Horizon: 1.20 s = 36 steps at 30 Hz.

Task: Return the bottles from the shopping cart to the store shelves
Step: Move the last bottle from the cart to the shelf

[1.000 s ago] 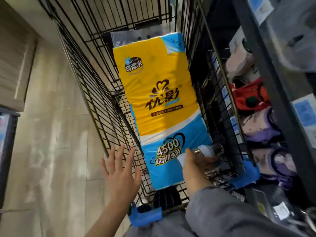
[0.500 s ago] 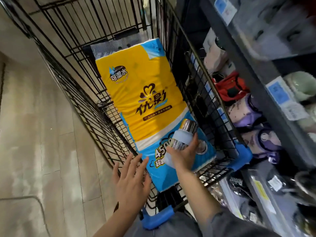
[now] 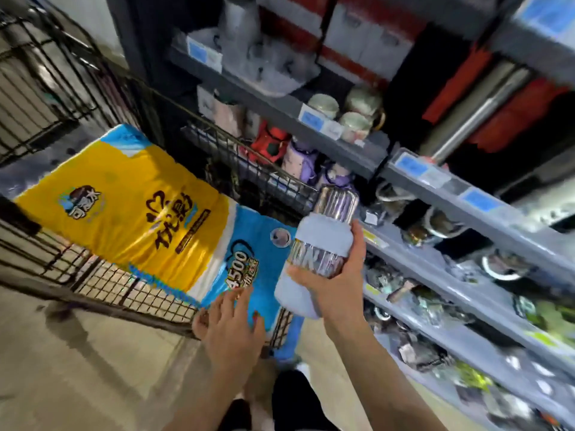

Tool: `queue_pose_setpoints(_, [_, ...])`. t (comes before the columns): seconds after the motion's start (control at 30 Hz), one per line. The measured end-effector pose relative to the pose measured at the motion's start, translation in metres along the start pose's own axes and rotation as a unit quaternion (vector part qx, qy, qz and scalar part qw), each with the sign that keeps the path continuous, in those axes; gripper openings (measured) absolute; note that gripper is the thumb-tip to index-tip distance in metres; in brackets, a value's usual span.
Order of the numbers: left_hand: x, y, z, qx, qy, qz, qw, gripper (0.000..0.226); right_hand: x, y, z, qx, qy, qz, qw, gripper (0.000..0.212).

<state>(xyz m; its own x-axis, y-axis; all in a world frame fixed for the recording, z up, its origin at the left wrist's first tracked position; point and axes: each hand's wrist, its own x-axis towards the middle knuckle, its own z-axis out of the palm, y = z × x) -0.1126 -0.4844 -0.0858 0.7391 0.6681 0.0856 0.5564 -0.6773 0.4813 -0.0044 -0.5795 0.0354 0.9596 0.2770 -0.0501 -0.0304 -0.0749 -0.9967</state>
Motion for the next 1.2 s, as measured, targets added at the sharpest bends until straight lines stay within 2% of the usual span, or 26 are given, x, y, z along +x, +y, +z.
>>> queue_pose_setpoints(0.17, [0.001, 0.003, -0.008, -0.026, -0.064, -0.03, 0.997, 0.052, -0.05, -0.023, -0.057, 0.046, 0.069, 0.005, 0.997, 0.108])
queue_pose_setpoints(0.23, [0.003, 0.006, -0.01, -0.027, -0.078, -0.017, 0.996, 0.048, -0.068, -0.029, -0.078, 0.069, 0.095, -0.009, 0.993, 0.111])
queue_pose_setpoints(0.33, [-0.002, 0.018, -0.004, -0.05, -0.08, 0.093, 0.991, 0.043, -0.093, -0.029, -0.104, 0.099, 0.124, -0.004, 0.987, 0.107])
queue_pose_setpoints(0.47, [-0.024, 0.074, 0.003, -0.155, -0.104, 0.227, 0.956, 0.036, -0.124, -0.03, -0.142, 0.113, 0.156, -0.008, 0.981, 0.115])
queue_pose_setpoints(0.63, [-0.074, 0.154, 0.01, -0.211, -0.162, 0.296, 0.917, 0.036, -0.175, -0.033, -0.215, 0.131, 0.209, 0.002, 0.969, 0.116])
queue_pose_setpoints(0.77, [-0.134, 0.211, 0.001, -0.239, -0.151, 0.377, 0.882, 0.033, -0.22, -0.031, -0.282, 0.169, 0.246, -0.016, 0.954, 0.111])
queue_pose_setpoints(0.87, [-0.178, 0.25, 0.002, -0.231, -0.146, 0.406, 0.872, 0.023, -0.253, -0.026, -0.329, 0.181, 0.269, -0.032, 0.946, 0.113])
queue_pose_setpoints(0.97, [-0.227, 0.29, 0.0, -0.301, -0.141, 0.426, 0.842, 0.026, -0.286, -0.02, -0.378, 0.182, 0.293, -0.047, 0.938, 0.111])
queue_pose_setpoints(1.0, [-0.245, 0.304, -0.005, -0.343, -0.175, 0.411, 0.826, 0.026, -0.297, -0.018, -0.394, 0.18, 0.301, -0.052, 0.935, 0.111])
queue_pose_setpoints(1.07, [-0.279, 0.332, -0.011, -0.414, -0.308, 0.345, 0.784, 0.028, -0.316, -0.017, -0.424, 0.173, 0.322, -0.063, 0.929, 0.113])
queue_pose_setpoints(1.13, [-0.311, 0.359, -0.011, -0.403, -0.459, 0.339, 0.715, 0.05, -0.331, -0.017, -0.451, 0.161, 0.35, -0.065, 0.921, 0.114])
queue_pose_setpoints(1.2, [-0.342, 0.384, -0.005, -0.375, -0.553, 0.37, 0.646, 0.075, -0.342, -0.018, -0.476, 0.15, 0.372, -0.078, 0.913, 0.111])
